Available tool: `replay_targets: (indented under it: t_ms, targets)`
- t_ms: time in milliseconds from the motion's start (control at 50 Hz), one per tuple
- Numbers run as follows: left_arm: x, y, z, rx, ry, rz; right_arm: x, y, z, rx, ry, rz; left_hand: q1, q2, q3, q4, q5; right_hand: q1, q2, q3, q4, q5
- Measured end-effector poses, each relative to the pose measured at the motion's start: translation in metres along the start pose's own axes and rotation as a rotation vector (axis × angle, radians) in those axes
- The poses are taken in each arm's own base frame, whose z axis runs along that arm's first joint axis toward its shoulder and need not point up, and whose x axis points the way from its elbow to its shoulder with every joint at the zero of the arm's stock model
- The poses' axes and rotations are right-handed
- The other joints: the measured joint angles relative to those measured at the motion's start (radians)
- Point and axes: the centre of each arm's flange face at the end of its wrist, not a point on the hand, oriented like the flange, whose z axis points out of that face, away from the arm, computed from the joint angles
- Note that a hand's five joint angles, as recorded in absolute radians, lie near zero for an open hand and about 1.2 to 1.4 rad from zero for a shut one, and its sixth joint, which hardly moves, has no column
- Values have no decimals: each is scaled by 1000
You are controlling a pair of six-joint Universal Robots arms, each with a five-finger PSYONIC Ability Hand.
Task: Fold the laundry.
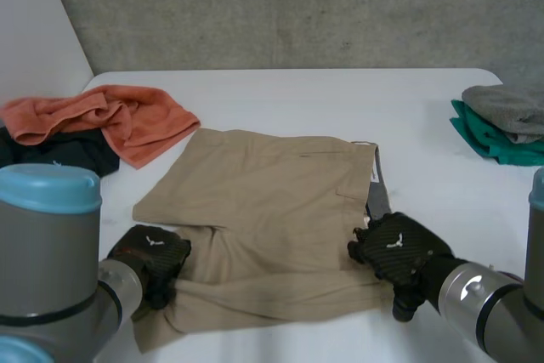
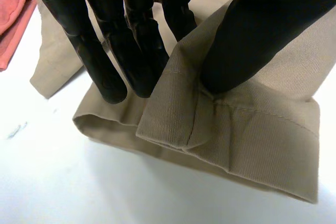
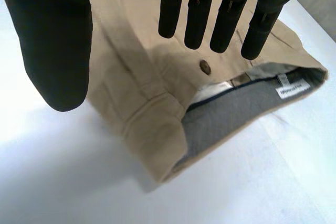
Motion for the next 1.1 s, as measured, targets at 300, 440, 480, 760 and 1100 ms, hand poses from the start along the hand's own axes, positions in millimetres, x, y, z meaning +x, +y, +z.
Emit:
replay_targets:
  t_ms: [300, 440, 480, 760, 1100]
  targets:
    - [0, 1, -18, -38, 53, -27, -11, 37, 38, -95, 54, -48, 0, 0, 0, 0, 0, 660, 730, 736, 753, 755]
    - [22, 18, -71, -151, 223, 77, 1, 18, -2, -54, 87, -116, 0, 1, 0, 0, 0, 660, 730, 739, 755, 755]
    - [27, 23, -84, -181, 267, 118, 2, 16, -13, -64, 66, -134, 0, 3, 2, 0, 0, 660, 730, 739, 755, 755]
    - [2, -45, -22, 88, 39, 249, 47, -11, 18, -21, 55, -92, 0, 4, 3, 1, 19, 666, 730, 740, 757, 764]
    - [-66, -142, 144, 460, -311, 233, 108, -46, 160, 303, 372, 1, 0, 1, 1, -2, 18, 661, 715, 725, 736, 754]
